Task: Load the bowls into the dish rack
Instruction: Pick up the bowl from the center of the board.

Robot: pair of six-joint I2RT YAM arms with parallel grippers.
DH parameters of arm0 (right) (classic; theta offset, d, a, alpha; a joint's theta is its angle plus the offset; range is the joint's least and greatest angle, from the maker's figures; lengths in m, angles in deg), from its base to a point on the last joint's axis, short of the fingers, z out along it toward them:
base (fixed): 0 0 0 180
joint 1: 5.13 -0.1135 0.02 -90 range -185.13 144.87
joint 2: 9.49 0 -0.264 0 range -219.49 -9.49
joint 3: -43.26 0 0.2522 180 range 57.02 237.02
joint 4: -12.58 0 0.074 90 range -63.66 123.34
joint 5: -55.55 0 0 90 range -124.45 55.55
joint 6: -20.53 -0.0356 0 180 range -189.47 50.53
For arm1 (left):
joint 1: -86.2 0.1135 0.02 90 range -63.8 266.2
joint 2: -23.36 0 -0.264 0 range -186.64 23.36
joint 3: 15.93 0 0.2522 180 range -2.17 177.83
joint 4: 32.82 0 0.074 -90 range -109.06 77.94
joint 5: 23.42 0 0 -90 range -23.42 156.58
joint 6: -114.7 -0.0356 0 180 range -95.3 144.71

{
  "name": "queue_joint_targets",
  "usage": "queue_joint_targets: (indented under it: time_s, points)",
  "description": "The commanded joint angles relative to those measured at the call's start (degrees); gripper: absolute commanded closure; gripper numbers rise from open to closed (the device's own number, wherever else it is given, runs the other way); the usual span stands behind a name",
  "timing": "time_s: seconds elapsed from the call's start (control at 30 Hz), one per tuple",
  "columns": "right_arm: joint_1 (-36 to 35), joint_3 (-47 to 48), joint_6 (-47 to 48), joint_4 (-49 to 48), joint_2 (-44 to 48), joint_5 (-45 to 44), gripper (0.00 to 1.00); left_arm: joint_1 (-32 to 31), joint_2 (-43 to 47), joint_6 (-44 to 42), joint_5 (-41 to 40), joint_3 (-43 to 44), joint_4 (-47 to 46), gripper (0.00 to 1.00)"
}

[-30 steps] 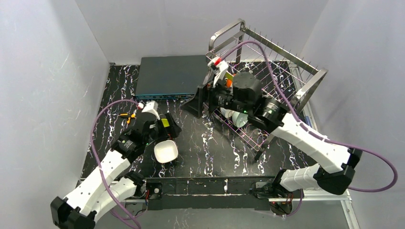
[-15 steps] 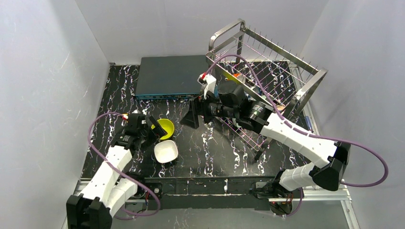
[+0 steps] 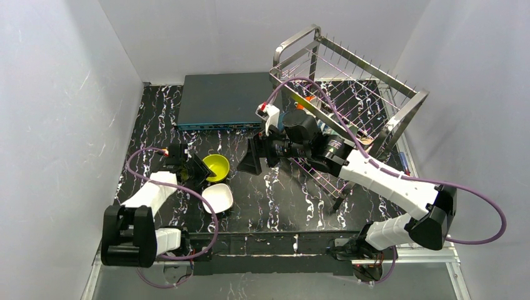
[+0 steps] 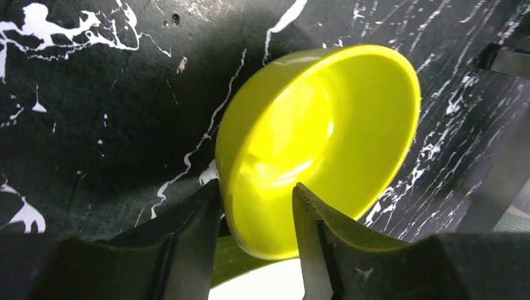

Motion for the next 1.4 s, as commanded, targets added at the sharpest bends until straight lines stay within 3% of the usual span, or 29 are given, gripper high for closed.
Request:
queue_joint_targets:
  time_s: [0.0,0.27,0.47,0.67,1.0,1.13,1.37]
  points:
    - [0.17,2.41,1.75,-1.42,-0.49,2.56,0.01,1.08,-3.65,-1.15,3.01,1.78,-2.78,0.58]
    - [0.14,3.49,2.00,-0.13,-1.31,2.97,0.01,1.90,-6.44,-3.13,4.91,2.27,-2.85,1.00]
    - [0.20,2.90,2.57,0.73,-1.37,2.23,0.01,1.91,-3.22,-6.32,5.61,4.48,0.20,1.00]
    - [0.11,2.04,3.42,1.98,-1.46,0.81,0.01,1.91,5.43,-7.15,5.07,5.24,2.74,1.00]
    - [0.09,-0.18,4.50,3.70,-1.00,-2.04,0.01,-0.26,20.54,-4.42,14.76,1.19,0.92,1.00]
    - [0.15,-0.27,5.24,5.30,-1.17,-3.06,0.02,-5.70,23.77,-3.45,13.73,0.94,1.14,1.00]
    - [0.19,-1.34,7.48,7.66,-1.39,-6.31,0.01,-19.20,21.04,-3.67,6.33,5.58,3.93,1.00]
